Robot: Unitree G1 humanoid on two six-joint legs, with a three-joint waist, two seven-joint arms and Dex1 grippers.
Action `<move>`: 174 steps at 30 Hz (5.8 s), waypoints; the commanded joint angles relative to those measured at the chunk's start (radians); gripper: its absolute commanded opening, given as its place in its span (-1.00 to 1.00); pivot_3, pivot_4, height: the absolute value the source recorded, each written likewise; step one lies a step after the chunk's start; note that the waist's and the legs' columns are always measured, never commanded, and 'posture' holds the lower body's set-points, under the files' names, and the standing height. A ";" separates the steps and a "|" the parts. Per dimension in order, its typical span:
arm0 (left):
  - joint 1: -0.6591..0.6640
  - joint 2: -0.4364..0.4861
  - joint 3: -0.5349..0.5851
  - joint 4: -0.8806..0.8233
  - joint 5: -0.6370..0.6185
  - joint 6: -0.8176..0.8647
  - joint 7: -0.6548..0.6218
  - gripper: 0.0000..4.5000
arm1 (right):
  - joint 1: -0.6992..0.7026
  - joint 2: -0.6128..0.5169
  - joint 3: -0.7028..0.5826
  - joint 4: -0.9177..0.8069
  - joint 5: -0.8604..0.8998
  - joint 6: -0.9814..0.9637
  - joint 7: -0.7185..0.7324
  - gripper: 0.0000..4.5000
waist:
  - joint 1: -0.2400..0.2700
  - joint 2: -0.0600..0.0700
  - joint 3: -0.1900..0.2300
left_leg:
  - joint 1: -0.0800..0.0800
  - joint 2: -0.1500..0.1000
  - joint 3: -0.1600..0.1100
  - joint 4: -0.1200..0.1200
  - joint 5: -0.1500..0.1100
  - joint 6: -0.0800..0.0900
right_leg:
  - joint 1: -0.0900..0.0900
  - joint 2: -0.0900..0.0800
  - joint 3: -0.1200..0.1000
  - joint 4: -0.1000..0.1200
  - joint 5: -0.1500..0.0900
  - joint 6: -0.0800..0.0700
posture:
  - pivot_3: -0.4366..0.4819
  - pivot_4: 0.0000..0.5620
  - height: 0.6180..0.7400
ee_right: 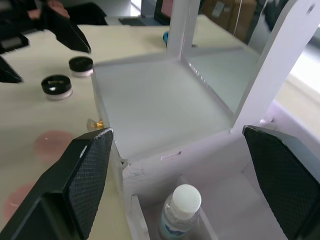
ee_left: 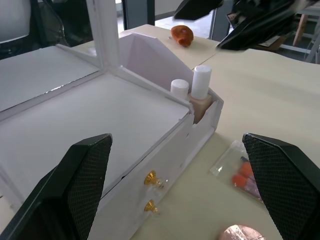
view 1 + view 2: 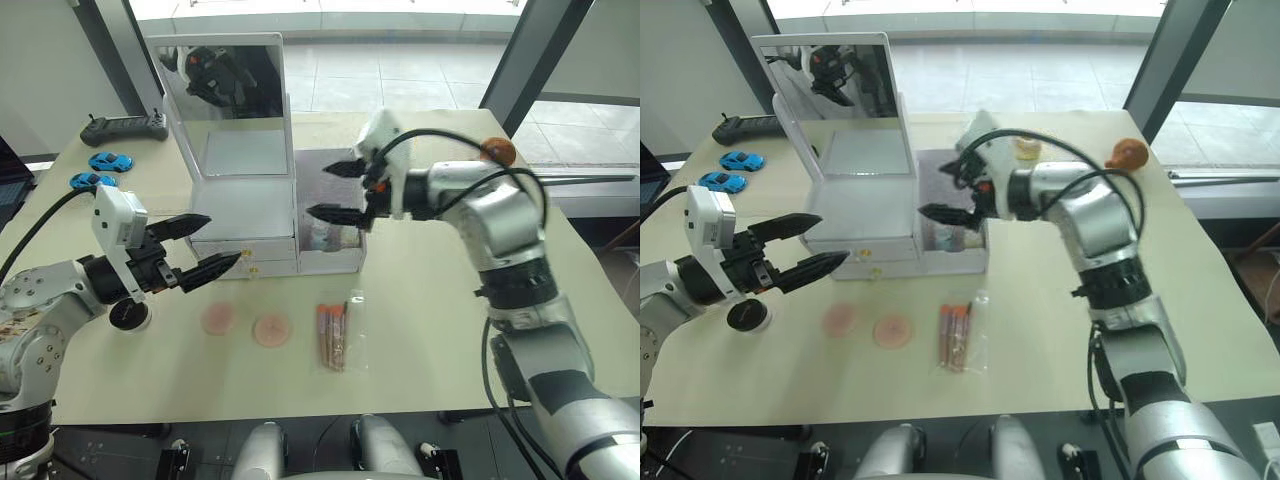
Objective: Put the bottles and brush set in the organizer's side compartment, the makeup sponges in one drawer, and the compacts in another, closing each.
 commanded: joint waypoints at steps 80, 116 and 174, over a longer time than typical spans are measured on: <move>-0.286 -0.279 -0.729 0.029 0.102 0.592 0.237 -0.99 | 0.605 0.175 -0.286 -0.142 1.044 0.904 -1.097 1.00 | -0.004 -0.002 -0.004 | -0.001 0.002 0.000 -0.001 0.000 0.000 | 0.004 0.007 0.006 -0.003 -0.005 0.008 | -0.05 -0.47 1.00; -0.284 -0.261 -0.413 -0.100 -0.150 0.680 0.140 -1.00 | 0.544 0.038 -0.282 -0.247 0.774 0.811 -0.666 -0.99 | 0.002 0.000 -0.010 | -0.006 0.003 -0.002 0.002 -0.001 0.001 | 0.000 0.008 0.005 -0.006 -0.006 0.008 | -0.05 -0.47 1.00; -0.037 -0.126 -0.250 -0.270 -0.300 0.242 0.108 -1.00 | -0.375 0.153 -0.265 1.125 -0.164 -1.014 0.172 0.98 | -0.009 0.004 0.001 | 0.000 0.004 -0.001 -0.001 0.000 0.001 | 0.001 0.009 0.006 -0.004 0.004 -0.005 | -0.05 -0.47 1.00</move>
